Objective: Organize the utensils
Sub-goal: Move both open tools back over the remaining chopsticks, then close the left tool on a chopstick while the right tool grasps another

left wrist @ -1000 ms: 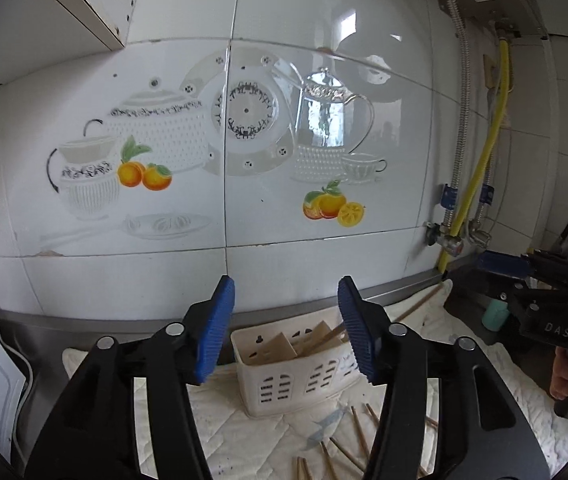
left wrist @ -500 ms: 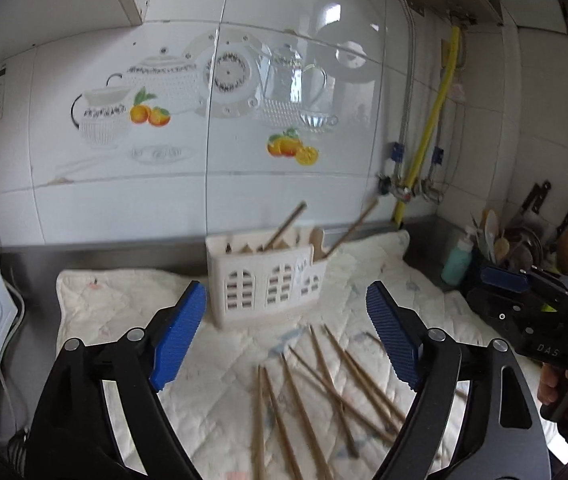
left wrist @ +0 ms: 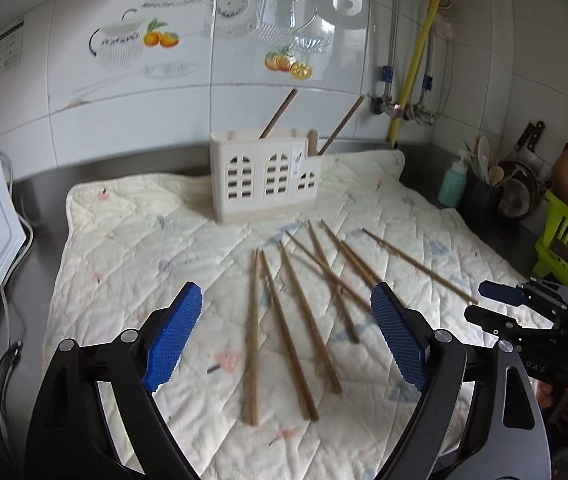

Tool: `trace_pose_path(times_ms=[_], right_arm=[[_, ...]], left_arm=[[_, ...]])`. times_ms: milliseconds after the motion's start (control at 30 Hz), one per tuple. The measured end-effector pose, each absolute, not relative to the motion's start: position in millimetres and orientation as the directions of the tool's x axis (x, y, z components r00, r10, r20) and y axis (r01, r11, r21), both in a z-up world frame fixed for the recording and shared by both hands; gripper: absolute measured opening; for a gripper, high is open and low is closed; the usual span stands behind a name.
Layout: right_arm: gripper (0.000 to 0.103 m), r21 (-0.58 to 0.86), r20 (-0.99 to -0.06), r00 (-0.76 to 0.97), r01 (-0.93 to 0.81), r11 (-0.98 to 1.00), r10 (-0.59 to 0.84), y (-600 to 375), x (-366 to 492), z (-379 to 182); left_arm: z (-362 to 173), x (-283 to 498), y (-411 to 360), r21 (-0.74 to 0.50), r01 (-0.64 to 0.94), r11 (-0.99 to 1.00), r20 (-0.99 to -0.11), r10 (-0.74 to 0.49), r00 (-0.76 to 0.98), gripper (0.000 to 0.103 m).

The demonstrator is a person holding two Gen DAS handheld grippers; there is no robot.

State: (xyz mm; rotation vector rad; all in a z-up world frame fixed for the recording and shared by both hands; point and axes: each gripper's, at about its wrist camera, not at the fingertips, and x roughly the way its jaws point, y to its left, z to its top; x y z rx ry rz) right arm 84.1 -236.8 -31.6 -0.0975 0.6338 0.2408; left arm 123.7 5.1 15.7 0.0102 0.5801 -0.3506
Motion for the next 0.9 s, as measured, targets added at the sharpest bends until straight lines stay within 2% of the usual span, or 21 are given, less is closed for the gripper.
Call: trace_pose_path(times_ms=[67, 333, 733, 900], right_arm=[[0.032, 0.000, -0.614, 0.764, -0.250, 0.968, 0.198, -236, 84, -43], [0.021, 0.095, -0.651, 0.702, -0.304, 0.948, 0.290, -223, 95, -71], [0.021, 0.105, -0.701, 0.659, -0.280, 0.954, 0.271, -210, 125, -92], [0.015, 0.098, -0.702, 0.659, -0.286, 0.953, 0.270, -204, 127, -93]], left_arm=[[7, 123, 11, -0.117, 0.312, 0.943, -0.554, -0.323, 0.767, 0.086], [-18, 119, 26, -0.102, 0.229, 0.968, -0.591, -0.244, 0.769, 0.084], [-38, 123, 34, -0.119, 0.238, 0.964, -0.625, -0.259, 0.737, 0.084], [-50, 124, 32, -0.108, 0.248, 0.963, -0.645, -0.258, 0.719, 0.084]])
